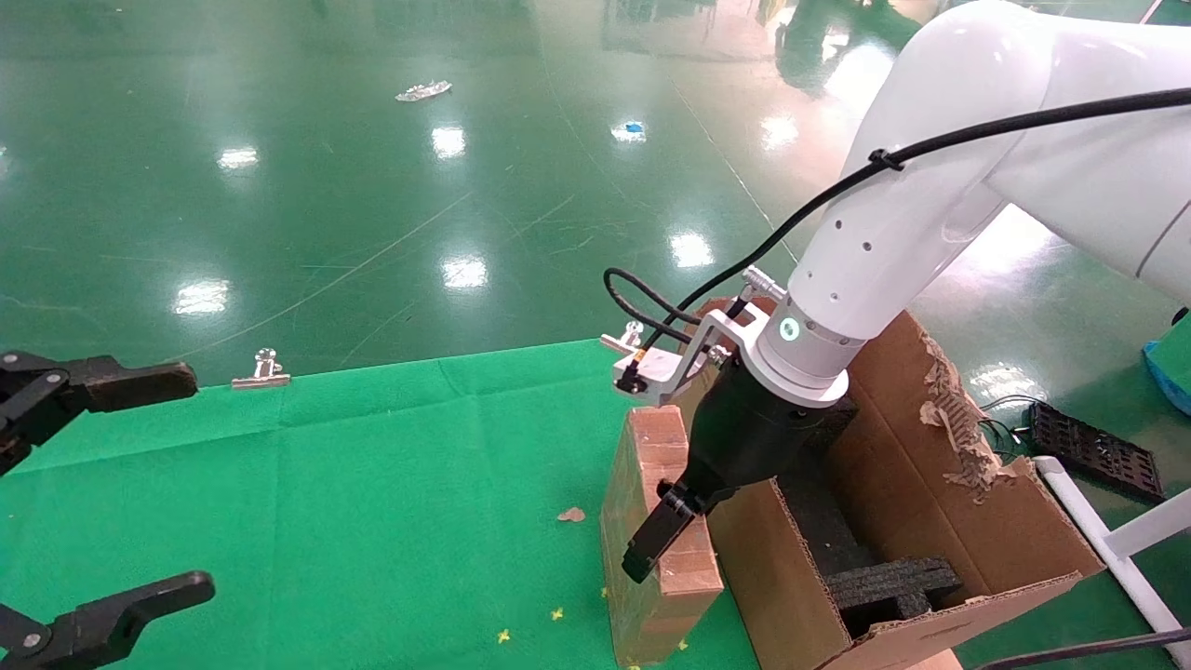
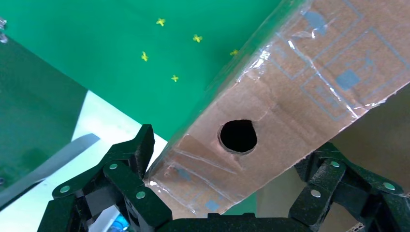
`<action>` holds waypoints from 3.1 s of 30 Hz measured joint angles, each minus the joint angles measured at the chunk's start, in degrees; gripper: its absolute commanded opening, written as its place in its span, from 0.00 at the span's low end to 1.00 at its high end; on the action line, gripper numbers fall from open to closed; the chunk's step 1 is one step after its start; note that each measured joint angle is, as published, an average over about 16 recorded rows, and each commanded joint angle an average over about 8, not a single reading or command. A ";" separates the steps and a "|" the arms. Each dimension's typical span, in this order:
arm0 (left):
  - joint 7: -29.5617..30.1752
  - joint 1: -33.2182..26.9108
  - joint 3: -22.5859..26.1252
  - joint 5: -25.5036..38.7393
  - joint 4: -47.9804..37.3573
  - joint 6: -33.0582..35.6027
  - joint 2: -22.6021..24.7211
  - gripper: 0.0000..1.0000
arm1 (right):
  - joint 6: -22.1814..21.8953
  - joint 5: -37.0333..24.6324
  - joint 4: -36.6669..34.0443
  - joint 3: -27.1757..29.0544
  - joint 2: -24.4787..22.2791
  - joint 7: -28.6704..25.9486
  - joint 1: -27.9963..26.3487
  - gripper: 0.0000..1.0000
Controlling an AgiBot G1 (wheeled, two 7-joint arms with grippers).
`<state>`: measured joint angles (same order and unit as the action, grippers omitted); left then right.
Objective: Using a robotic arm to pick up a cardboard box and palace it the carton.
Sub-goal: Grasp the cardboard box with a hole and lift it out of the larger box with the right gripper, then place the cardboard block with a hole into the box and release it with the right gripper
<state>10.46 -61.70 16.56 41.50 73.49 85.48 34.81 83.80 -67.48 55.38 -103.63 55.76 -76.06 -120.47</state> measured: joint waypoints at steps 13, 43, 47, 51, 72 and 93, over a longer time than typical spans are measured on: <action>-0.02 -0.01 0.05 -0.03 0.00 -0.02 -0.02 0.00 | -1.23 -2.14 3.88 -0.78 -0.48 -2.04 -0.53 0.00; -0.08 -0.03 0.15 -0.11 0.00 -0.07 -0.06 0.00 | -10.24 1.35 3.62 10.29 -20.97 17.83 -11.77 0.00; -0.08 -0.04 0.17 -0.12 0.00 -0.07 -0.07 0.00 | -9.50 -0.41 -2.42 11.07 -23.98 21.01 -14.66 0.00; -0.09 -0.04 0.18 -0.12 0.00 -0.08 -0.07 0.15 | -8.24 -3.09 -8.81 10.50 -25.57 23.14 -15.90 0.00; -0.13 -0.05 0.25 -0.17 0.00 -0.11 -0.10 1.00 | -4.57 -8.82 -33.45 3.83 -19.80 25.32 -3.42 0.00; -0.16 -0.07 0.32 -0.22 0.00 -0.14 -0.13 1.00 | -12.61 -5.15 -48.28 5.16 -11.30 27.70 12.29 0.00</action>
<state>10.30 -61.77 16.88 41.27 73.49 85.34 34.68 71.19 -72.63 7.10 -98.46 44.46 -48.36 -108.17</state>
